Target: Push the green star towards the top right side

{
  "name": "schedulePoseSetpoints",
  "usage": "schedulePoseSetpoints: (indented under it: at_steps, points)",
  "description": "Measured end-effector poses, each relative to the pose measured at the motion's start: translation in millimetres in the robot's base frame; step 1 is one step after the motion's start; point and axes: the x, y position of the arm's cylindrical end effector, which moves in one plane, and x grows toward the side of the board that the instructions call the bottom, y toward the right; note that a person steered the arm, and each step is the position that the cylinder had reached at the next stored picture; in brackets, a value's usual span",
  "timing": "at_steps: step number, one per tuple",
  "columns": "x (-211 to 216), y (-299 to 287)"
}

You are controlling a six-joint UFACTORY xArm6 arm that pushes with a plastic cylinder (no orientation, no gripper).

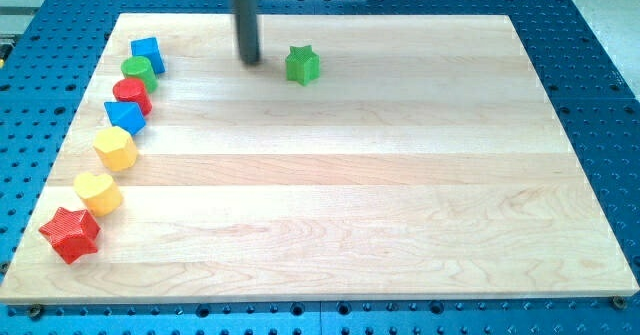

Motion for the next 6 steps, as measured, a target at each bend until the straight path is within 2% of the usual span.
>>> schedulePoseSetpoints:
  at_steps: [1,2,3,4,6]
  points:
    - [27,67]
    - [-19,152]
    - [-52,198]
    - [-87,174]
    - [-56,217]
